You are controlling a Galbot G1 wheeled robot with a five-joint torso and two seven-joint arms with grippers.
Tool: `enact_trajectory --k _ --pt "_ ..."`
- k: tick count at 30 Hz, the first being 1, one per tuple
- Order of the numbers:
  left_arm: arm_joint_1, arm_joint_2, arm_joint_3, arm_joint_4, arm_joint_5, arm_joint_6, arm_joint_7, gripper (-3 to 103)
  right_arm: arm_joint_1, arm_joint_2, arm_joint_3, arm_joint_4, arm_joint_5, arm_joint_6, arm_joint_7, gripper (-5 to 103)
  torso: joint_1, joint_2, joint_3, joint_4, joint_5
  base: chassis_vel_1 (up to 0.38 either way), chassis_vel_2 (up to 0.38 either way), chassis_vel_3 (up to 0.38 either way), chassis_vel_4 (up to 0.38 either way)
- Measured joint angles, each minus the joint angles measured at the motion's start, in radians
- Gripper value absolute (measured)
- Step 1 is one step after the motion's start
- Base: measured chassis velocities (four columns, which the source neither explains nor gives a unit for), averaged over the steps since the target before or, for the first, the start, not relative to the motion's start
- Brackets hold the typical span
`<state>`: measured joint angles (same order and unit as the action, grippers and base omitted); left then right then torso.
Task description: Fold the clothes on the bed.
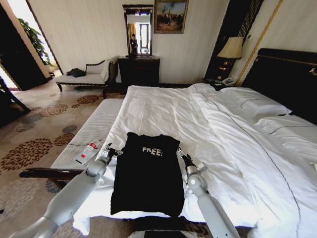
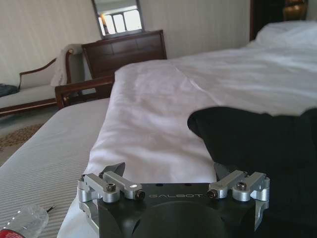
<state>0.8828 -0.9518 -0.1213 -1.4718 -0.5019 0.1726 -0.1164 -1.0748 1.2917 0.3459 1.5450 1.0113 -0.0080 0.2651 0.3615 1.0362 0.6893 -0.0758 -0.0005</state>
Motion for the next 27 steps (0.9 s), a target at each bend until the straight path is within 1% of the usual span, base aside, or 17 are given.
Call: enact_trajectory --k 1,2,3,5,6,8,10,12,15,22,24,25,26,27 --pt "0.016 -0.023 -0.038 -0.028 -0.039 0.000 -0.026 100 0.047 -0.019 -0.015 -0.041 0.022 -0.021 0.002 100 0.000 0.000 0.000 -0.0004 0.0001 0.000 0.000 0.000 0.000" --pt "0.024 -0.033 -0.055 -0.040 -0.054 0.000 -0.037 100 0.075 -0.029 -0.023 -0.066 0.039 -0.033 0.002 100 0.000 0.000 0.000 -0.0002 0.0002 0.000 0.000 0.000 0.000" --pt "0.032 -0.046 -0.074 -0.054 -0.068 0.002 -0.051 100 0.120 -0.043 -0.035 -0.106 0.077 -0.056 0.002 100 0.000 0.000 0.000 0.0008 0.0002 0.000 0.000 0.000 0.000" --pt "0.029 -0.057 -0.073 -0.061 -0.072 0.004 -0.057 100 0.160 -0.059 -0.032 -0.141 0.127 -0.085 -0.006 100 0.000 0.000 0.000 0.0011 0.0001 0.000 0.000 0.000 0.000" --pt "0.029 -0.057 -0.073 -0.061 -0.072 0.004 -0.057 100 0.160 -0.059 -0.032 -0.141 0.127 -0.085 -0.006 100 0.000 0.000 0.000 0.0011 0.0001 0.000 0.000 0.000 0.000" --pt "0.031 -0.062 -0.065 -0.074 -0.072 0.007 -0.061 100 0.212 -0.068 -0.030 -0.192 0.157 -0.110 -0.027 100 0.000 0.000 0.000 -0.0010 -0.0003 0.000 0.000 0.000 0.000" --pt "0.039 -0.061 -0.069 -0.082 -0.072 0.007 -0.063 100 0.229 -0.065 -0.036 -0.209 0.159 -0.116 -0.032 100 0.000 0.000 0.000 -0.0010 -0.0001 0.000 0.000 0.000 0.000" --pt "0.054 -0.057 -0.079 -0.092 -0.071 0.008 -0.069 100 0.263 -0.054 -0.053 -0.239 0.158 -0.125 -0.038 100 0.000 0.000 0.000 0.0005 -0.0001 0.000 0.000 0.000 0.000" --pt "0.072 -0.049 -0.100 -0.106 -0.070 0.009 -0.076 100 0.280 -0.038 -0.068 -0.251 0.156 -0.136 -0.040 100 0.000 0.000 0.000 0.0010 0.0001 0.000 0.000 0.000 0.000" --pt "0.090 -0.042 -0.128 -0.116 -0.069 0.011 -0.089 100 0.292 -0.020 -0.091 -0.272 0.134 -0.146 -0.045 100 0.000 0.000 0.000 0.0002 0.0000 0.000 0.000 0.000 0.000" --pt "0.090 -0.042 -0.129 -0.117 -0.069 0.011 -0.091 100 0.293 -0.020 -0.091 -0.275 0.133 -0.146 -0.045 101 0.000 0.000 0.000 0.0000 0.0000 0.000 0.000 0.000 0.000" --pt "0.090 -0.043 -0.129 -0.117 -0.069 0.011 -0.093 100 0.294 -0.020 -0.091 -0.276 0.132 -0.146 -0.047 97 0.000 0.000 0.000 -0.0001 -0.0001 0.000 0.000 0.000 0.000" --pt "0.090 -0.044 -0.129 -0.117 -0.069 0.012 -0.094 100 0.294 -0.021 -0.091 -0.277 0.132 -0.146 -0.048 97 0.000 0.000 0.000 0.0000 -0.0001 0.000 0.000 0.000 0.000" --pt "0.089 -0.046 -0.129 -0.117 -0.069 0.012 -0.095 100 0.294 -0.023 -0.091 -0.277 0.131 -0.146 -0.049 91 0.000 0.000 0.000 0.0002 -0.0002 0.000 0.000 0.000 0.000"
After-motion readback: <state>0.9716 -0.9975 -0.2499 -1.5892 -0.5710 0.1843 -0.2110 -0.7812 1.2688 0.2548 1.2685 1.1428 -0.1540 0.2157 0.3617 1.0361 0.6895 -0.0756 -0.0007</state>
